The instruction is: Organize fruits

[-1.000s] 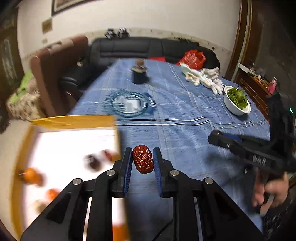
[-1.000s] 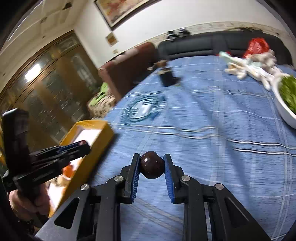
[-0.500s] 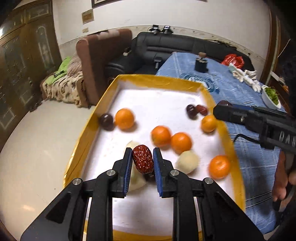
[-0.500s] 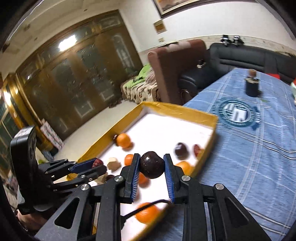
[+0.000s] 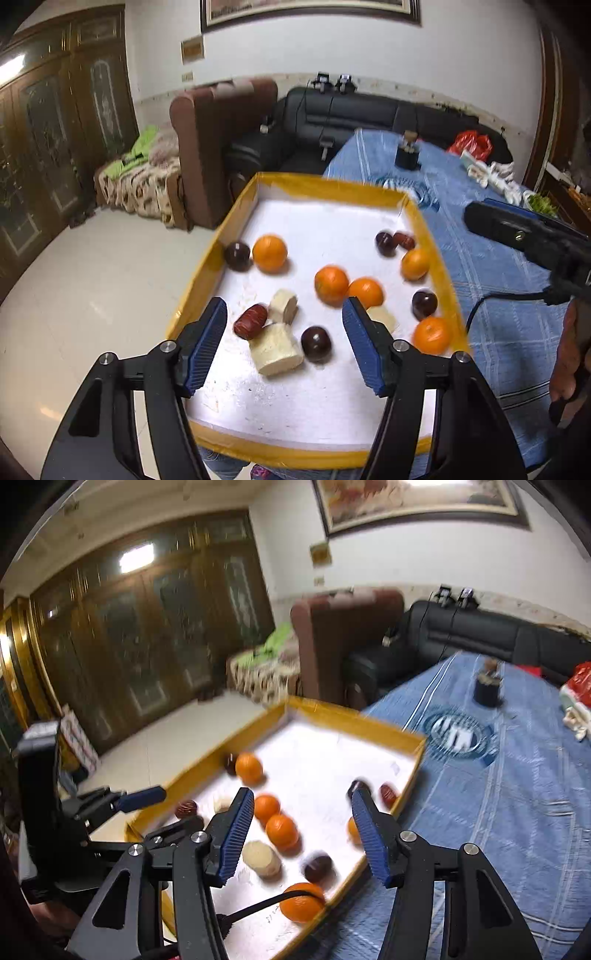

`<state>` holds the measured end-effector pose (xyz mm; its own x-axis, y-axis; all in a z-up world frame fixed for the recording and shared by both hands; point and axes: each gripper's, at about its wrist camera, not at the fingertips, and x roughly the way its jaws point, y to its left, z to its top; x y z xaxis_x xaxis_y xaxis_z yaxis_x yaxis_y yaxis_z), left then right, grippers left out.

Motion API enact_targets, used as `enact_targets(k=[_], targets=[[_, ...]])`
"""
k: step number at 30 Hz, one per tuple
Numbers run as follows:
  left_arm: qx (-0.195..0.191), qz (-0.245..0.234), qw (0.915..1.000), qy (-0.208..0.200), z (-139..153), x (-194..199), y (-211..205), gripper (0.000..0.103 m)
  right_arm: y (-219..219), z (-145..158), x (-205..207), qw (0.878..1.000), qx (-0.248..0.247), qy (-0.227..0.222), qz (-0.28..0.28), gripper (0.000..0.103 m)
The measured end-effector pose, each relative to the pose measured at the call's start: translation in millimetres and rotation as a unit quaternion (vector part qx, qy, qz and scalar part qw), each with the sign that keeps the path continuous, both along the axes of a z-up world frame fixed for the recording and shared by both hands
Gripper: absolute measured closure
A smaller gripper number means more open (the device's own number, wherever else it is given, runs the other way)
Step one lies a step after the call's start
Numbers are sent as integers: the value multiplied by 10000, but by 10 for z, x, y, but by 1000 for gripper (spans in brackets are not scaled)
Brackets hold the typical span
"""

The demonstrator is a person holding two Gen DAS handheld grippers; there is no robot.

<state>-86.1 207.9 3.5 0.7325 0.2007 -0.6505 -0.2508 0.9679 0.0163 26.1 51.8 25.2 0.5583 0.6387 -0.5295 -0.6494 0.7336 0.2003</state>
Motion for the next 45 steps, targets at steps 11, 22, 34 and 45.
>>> enact_targets(k=[11, 22, 34, 45], targets=[[782, 105, 9906, -1114, 851, -410, -584, 11, -838, 574, -760, 9930, 217, -1110, -344, 24], [746, 261, 9896, -1200, 1131, -602, -778, 10, -1235, 900, -1473, 9832, 265, -1666, -690, 15], [899, 591, 9880, -1112, 1026, -554, -609, 10, -982, 727, -1454, 9865, 26, -1547, -535, 10], [884, 799, 9891, -869, 827, -419, -414, 10, -760, 478, -1181, 9930, 12, -1015, -599, 10]])
